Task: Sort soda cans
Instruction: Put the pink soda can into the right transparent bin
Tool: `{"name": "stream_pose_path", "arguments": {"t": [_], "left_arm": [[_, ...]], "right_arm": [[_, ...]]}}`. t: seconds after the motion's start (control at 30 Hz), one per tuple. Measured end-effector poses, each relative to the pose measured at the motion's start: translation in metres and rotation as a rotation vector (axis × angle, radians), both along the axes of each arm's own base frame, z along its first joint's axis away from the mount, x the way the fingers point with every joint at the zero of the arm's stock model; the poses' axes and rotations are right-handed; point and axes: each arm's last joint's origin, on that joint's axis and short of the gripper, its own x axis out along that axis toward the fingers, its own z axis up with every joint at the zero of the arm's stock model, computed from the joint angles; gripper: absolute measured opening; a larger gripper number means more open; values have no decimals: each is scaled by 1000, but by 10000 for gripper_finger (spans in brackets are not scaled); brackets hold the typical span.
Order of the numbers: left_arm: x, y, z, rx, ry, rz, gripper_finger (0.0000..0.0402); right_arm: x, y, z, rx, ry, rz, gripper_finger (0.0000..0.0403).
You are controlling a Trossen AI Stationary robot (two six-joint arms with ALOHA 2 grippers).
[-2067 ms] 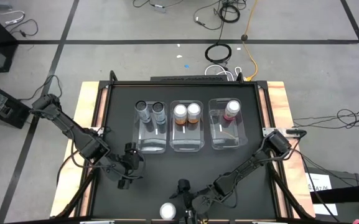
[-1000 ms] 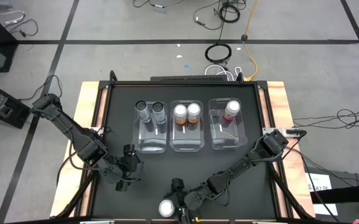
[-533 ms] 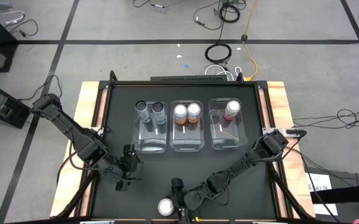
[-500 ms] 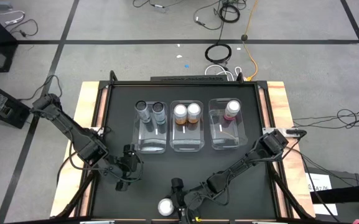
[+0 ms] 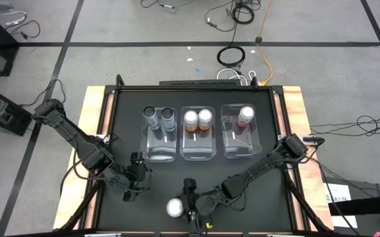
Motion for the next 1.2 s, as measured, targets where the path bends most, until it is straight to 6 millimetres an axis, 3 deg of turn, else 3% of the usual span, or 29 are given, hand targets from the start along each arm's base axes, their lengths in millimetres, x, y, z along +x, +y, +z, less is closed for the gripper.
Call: {"name": "stream_pose_path", "arguments": {"t": [0.2,0.5,0.8,1.2], "left_arm": [[2,-1,2,-12,-36,19,338],[4,-1,4,9,-85,52,338],[4,0,4,20,-82,55,338],[8,8,5,105,-146,168,338]], "right_arm": [[-15,-20,39,-28,18,-180,281],[-56,-55,81,0,41,-659,281],[-86,-81,73,54,42,-1072,281],[-117,-124,69,-5,126,-1416,281]]}}
